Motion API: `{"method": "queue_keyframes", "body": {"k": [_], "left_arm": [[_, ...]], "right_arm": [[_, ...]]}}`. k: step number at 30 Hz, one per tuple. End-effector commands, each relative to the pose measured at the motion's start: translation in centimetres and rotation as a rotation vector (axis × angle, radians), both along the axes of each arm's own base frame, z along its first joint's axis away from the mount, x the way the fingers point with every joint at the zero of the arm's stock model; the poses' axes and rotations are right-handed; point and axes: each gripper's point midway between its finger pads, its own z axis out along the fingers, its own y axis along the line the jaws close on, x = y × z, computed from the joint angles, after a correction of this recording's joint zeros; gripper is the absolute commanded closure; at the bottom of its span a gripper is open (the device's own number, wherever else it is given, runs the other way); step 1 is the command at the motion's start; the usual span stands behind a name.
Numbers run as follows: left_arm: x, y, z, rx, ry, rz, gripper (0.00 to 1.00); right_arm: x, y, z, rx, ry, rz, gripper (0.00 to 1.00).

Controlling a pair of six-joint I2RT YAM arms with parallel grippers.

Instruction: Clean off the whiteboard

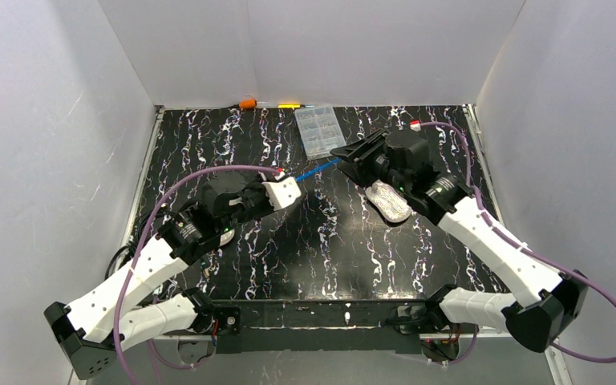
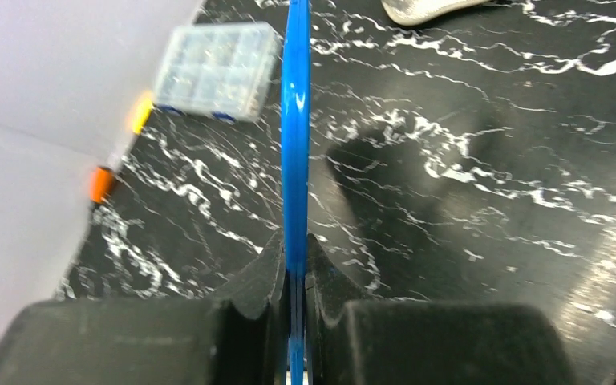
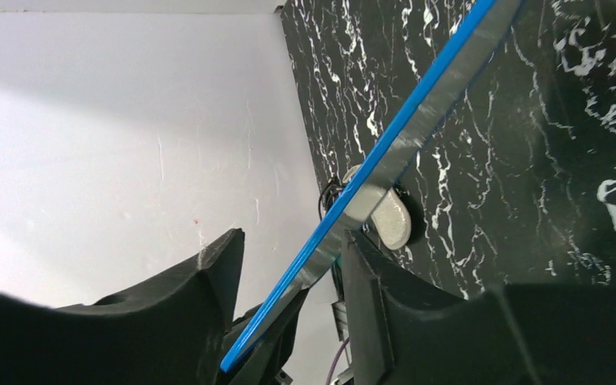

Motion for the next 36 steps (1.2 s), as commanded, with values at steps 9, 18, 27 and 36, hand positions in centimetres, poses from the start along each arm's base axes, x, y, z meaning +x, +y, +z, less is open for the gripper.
{"method": "queue_keyframes", "body": {"k": [9,18,27,36], "left_arm": [[-3.3,-0.3,0.7,-0.379,0.608,0.141,1.0],[-0.9,0.5,-3.0,-0.518,0.996,0.305,1.0],[0.3,4.1,-10.4,-0.398,1.181,0.571,1.0],[0.5,6.3,-15.8,-0.21,1.29,0.736,1.0]], "right_arm": [[0.3,-6.3,-3.0,-0.369,-0.136,0.088,0.24],[0.1,-7.9,-8.8,-0.451,-0.048,0.139,0.18],[-0.6,-9.1,-13.4,-0.456,0.033,0.158,0.16],[-1.1,-10.2,-16.3,-0.49,0.087,0.162,0.14]]}}
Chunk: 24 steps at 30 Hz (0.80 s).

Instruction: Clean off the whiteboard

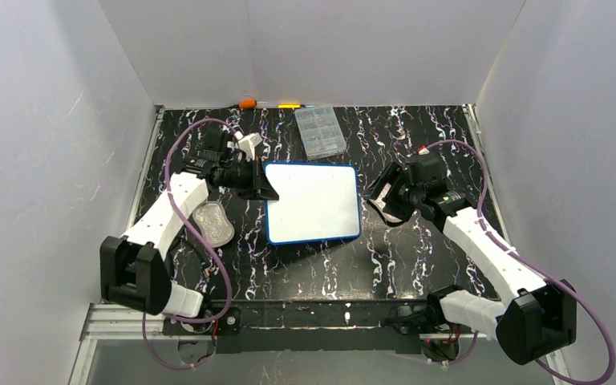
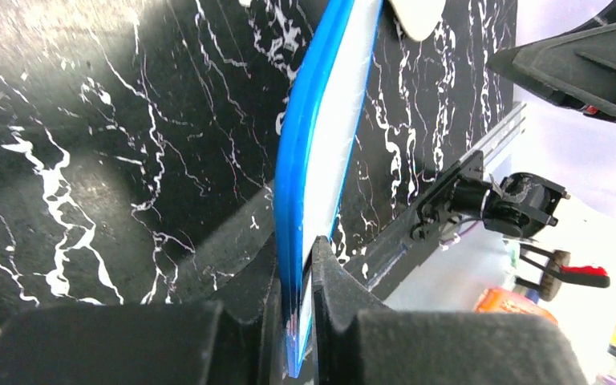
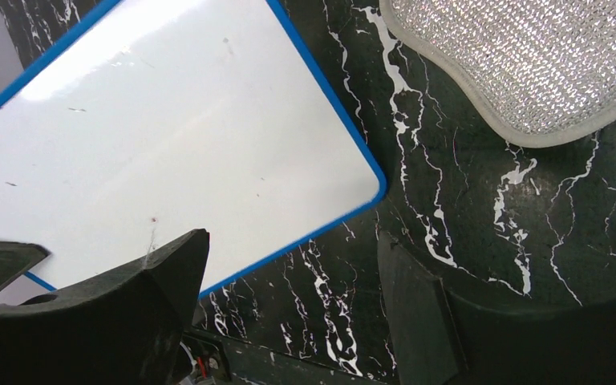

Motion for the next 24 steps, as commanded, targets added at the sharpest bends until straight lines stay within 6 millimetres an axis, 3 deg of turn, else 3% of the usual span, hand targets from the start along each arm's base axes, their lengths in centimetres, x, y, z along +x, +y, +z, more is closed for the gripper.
{"method": "queue_keyframes", "body": {"k": [1,5,13,22,24], "left_arm": [[-2.8,4.8,-6.7,0.338,0.203,-0.002,1.0],[-2.5,6.9,-8.5,0.469,0.259,0.02,1.0],[-2.1,7.9,-10.7,0.566,0.358,-0.038,1.0],[-1.2,8.0,-12.2,0.601,0.401,-0.052,0.74],[-1.1,8.1,-12.4,0.608,0.402,-0.05,0.59]], "right_arm": [[0.3,-0.3,-0.6,-0.008,-0.025,0.012,0.14],[0.2,-0.7,-2.1,-0.028,0.0,0.007,0.14],[0.1,-0.7,-3.5,-0.026,0.028,0.003,0.14],[0.0,-0.9,-3.6,-0.027,0.024,0.0,0.13],[0.1,-0.9,-3.7,-0.028,0.026,0.0,0.13]]}}
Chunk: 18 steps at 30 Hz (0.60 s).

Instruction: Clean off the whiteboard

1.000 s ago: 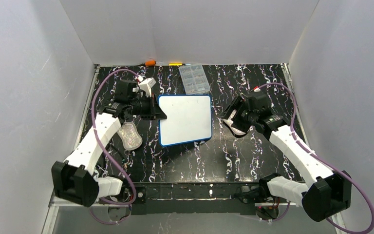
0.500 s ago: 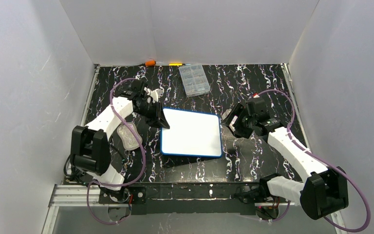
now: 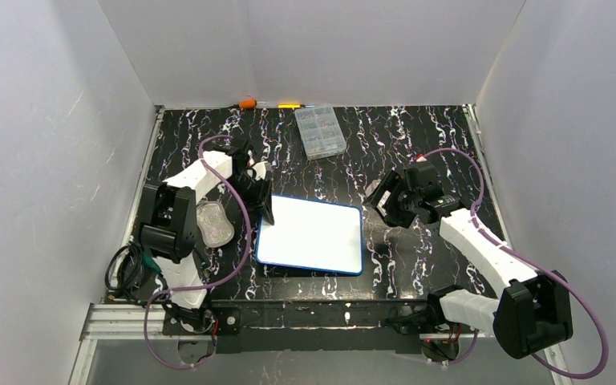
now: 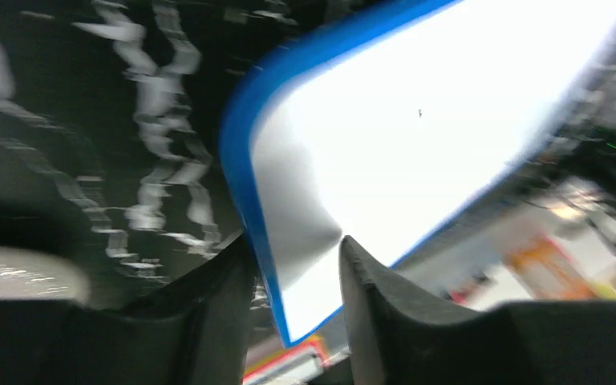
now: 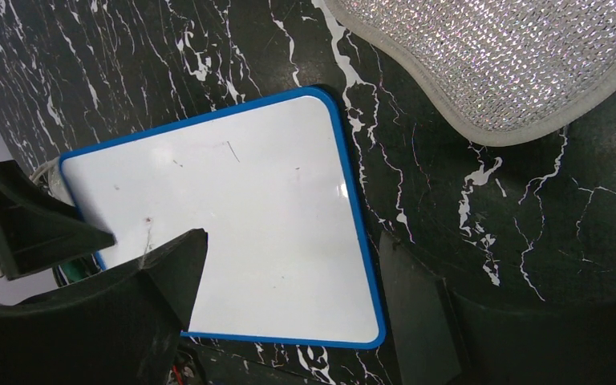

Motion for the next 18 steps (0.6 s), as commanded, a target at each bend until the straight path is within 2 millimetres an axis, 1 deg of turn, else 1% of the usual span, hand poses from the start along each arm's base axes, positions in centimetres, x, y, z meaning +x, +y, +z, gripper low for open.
{"method": "queue_keyframes", "body": {"k": [1,2,5,6,10,13,15,16,17,18], "left_arm": [[1.1,6.0,-2.6,0.352,-0.088,-0.076,0.49],[1.2,6.0,-2.7,0.352,-0.089,-0.077,0.37],[1.3,6.0,-2.7,0.351,-0.093,-0.075,0.25],[1.3,6.0,-2.6,0.348,-0.098,-0.075,0.17],[1.8,5.7,-1.5,0.327,-0.135,-0.082,0.02],[2.7,5.1,0.8,0.282,-0.221,-0.1,0.02],[3.3,4.7,2.6,0.243,-0.318,-0.11,0.02],[4.1,4.7,3.5,0.236,-0.4,-0.1,0.02],[4.7,5.2,3.9,0.255,-0.473,-0.079,0.02],[5.3,5.6,5.2,0.256,-0.584,-0.067,0.02]], "right_arm": [[0.4,0.0,0.1,0.007,-0.028,0.004,0.13],[0.4,0.0,0.0,0.005,-0.028,0.005,0.13],[0.6,0.0,0.1,0.006,-0.032,0.006,0.12],[0.6,0.0,0.1,0.005,-0.032,0.008,0.1],[1.0,-0.2,0.6,-0.014,-0.05,0.012,0.02],[1.5,-1.3,1.0,-0.086,-0.074,-0.002,0.01],[2.4,-3.6,1.1,-0.212,-0.104,-0.054,0.01],[2.9,-5.0,1.3,-0.281,-0.132,-0.091,0.01],[3.5,-6.4,1.5,-0.348,-0.171,-0.129,0.01],[4.0,-7.6,1.7,-0.401,-0.217,-0.161,0.01]]}}
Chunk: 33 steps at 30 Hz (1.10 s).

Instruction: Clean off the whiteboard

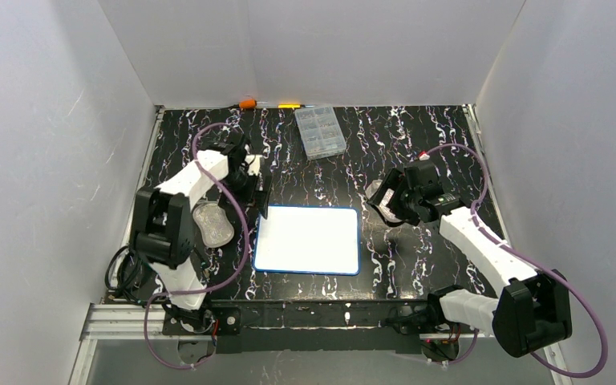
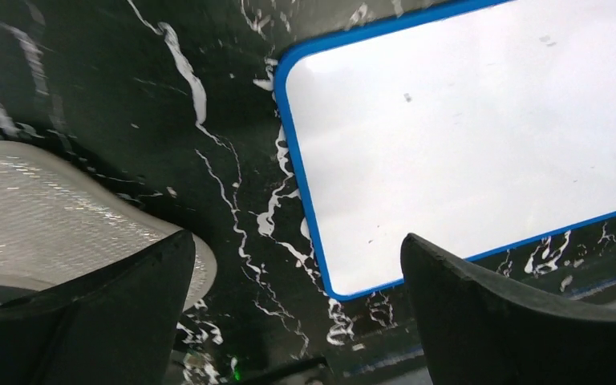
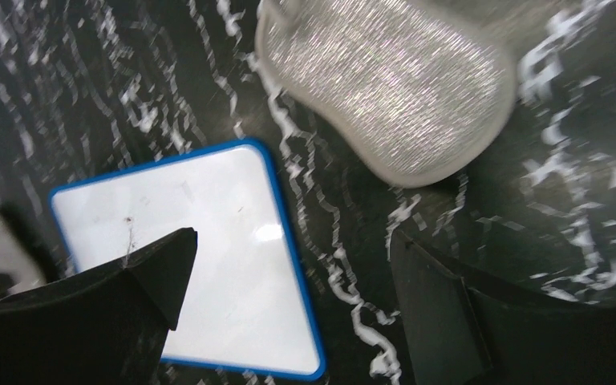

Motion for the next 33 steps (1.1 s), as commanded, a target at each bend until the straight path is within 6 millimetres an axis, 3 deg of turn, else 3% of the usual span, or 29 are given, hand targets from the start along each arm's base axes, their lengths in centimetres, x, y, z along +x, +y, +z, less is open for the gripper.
{"method": "queue_keyframes", "body": {"k": [1,2,4,7,10,14,17,20,23,27,33], "left_arm": [[3.0,0.8,6.2,-0.038,-0.44,-0.046,0.02],[3.1,1.1,5.6,-0.035,-0.499,-0.08,0.02],[3.7,1.8,6.6,-0.028,-0.716,-0.12,0.02],[4.6,3.1,6.2,0.01,-0.963,-0.11,0.02],[4.2,3.8,4.6,-0.014,-0.938,-0.044,0.02],[4.5,4.2,3.1,-0.022,-0.906,-0.004,0.02],[6.0,5.1,3.5,-0.037,-0.98,0.064,0.02],[7.2,5.5,3.5,-0.076,-1.006,0.129,0.02],[7.9,5.8,2.7,-0.08,-1.015,0.159,0.02],[8.9,6.9,2.4,-0.086,-1.026,0.202,0.02],[8.3,8.3,2.1,-0.071,-1.031,0.23,0.02]], "right_arm": [[3.4,-6.0,2.3,-0.291,-0.23,-0.143,0.01],[3.8,-7.1,2.2,-0.351,-0.28,-0.163,0.01],[4.2,-9.3,1.5,-0.47,-0.352,-0.196,0.01],[4.0,-11.9,0.2,-0.594,-0.356,-0.26,0.01],[4.0,-13.5,0.1,-0.654,-0.41,-0.333,0.01],[3.9,-14.5,1.9,-0.679,-0.621,-0.373,0.01],[3.5,-15.3,2.9,-0.689,-0.718,-0.409,0.01],[3.1,-17.0,1.8,-0.712,-0.671,-0.494,0.01],[3.4,-17.3,0.5,-0.718,-0.65,-0.479,0.01],[5.7,-16.1,-0.9,-0.744,-0.641,-0.301,0.01],[7.7,-15.9,-1.7,-0.741,-0.661,-0.259,0.01]]}}
